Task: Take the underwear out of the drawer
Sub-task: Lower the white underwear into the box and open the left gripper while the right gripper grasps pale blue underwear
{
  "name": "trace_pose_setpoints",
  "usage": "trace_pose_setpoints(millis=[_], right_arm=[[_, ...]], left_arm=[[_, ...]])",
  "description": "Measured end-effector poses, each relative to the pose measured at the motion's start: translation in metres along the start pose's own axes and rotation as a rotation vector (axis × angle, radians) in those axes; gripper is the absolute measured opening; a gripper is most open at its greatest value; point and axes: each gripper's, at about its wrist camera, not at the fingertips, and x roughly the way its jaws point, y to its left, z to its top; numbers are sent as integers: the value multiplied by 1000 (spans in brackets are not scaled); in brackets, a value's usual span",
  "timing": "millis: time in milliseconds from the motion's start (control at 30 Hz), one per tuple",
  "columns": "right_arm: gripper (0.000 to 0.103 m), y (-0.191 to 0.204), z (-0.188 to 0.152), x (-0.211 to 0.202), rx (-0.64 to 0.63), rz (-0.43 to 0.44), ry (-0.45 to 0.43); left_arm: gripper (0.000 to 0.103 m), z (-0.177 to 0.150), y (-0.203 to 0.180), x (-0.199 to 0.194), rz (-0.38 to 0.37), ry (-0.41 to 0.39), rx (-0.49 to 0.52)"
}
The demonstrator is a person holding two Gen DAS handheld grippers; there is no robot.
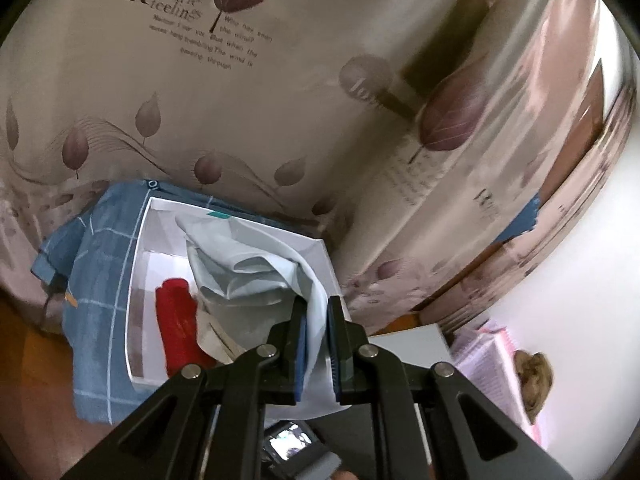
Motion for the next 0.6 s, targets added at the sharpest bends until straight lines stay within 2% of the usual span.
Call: trace_pose_setpoints(millis=[100, 167, 333, 400, 467, 600], right_arm=[[89, 5, 2, 10, -32, 2, 39], [85, 3, 4, 15, -28, 5, 59], [78, -5, 5, 25, -16, 71, 111], [72, -6, 4, 27, -29, 75, 115], [60, -4, 4, 28, -42, 57, 118], [48, -8, 6, 30, -43, 50, 106]], left_arm=[[9, 8, 9, 22, 25, 15, 7], [9, 14, 13, 34, 36, 16, 14], [9, 25, 14, 59, 54, 17, 35], [9, 29, 12, 71, 58, 20, 46], [9, 34, 10, 82, 56, 27, 47], [9, 38, 6, 98, 72, 17, 61]])
